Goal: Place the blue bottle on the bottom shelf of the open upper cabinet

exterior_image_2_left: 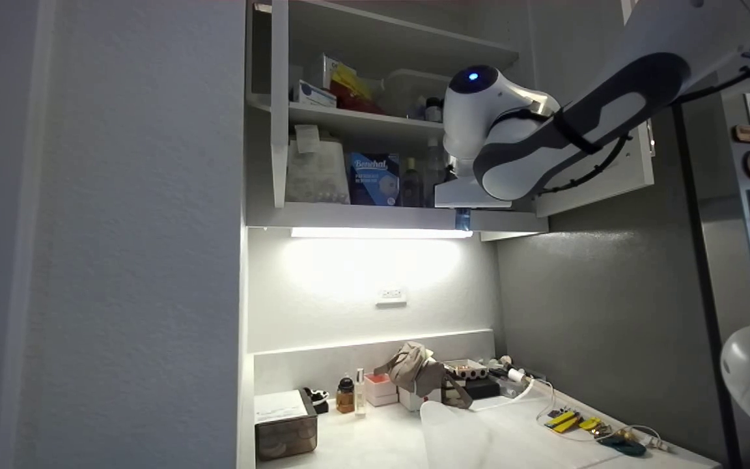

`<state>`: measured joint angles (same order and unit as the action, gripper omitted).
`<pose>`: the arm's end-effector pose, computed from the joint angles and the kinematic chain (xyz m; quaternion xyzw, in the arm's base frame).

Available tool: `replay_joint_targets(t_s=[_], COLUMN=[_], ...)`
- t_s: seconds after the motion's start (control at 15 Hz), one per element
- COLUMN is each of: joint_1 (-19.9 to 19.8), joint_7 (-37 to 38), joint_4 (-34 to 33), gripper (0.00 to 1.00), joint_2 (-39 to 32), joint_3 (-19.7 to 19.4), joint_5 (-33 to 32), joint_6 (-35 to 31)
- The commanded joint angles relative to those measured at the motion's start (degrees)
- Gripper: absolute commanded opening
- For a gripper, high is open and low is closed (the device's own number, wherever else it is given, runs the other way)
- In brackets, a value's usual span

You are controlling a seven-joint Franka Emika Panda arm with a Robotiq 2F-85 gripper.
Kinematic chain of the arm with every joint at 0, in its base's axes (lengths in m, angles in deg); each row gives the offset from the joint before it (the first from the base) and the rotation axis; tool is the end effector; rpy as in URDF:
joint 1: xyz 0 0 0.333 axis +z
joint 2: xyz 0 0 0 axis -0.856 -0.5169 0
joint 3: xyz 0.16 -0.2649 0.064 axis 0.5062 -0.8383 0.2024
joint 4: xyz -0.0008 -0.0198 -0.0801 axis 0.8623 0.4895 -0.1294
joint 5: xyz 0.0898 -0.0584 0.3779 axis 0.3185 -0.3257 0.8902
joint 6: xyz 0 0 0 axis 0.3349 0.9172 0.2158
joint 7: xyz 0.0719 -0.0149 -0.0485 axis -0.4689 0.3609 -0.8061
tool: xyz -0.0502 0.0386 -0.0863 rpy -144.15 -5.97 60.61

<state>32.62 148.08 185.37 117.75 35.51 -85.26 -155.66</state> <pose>0.4168 0.0763 0.6447 0.7843 -0.2897 0.5236 0.1639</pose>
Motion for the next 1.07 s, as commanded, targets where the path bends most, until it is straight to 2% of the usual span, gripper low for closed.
replay_joint_targets(t_s=[0.0, 0.13, 0.27, 0.8, 1.0], joint_1=[-2.63, -2.3, -0.29, 13.64, 18.31], joint_7=[7.14, 10.27, 11.74, 9.85, 8.68], joint_4=[-7.18, -10.94, -14.93, -32.32, -36.78], gripper=[0.02, 0.02, 0.02, 0.02, 0.02], joint_2=[-4.84, -7.79, -11.7, -26.49, -29.56], joint_3=[-0.38, -1.14, -1.98, -9.2, -12.75], joint_5=[-6.03, -9.12, -11.52, -16.37, -15.39], joint_6=[0.8, 2.01, 4.25, 13.4, 15.4])
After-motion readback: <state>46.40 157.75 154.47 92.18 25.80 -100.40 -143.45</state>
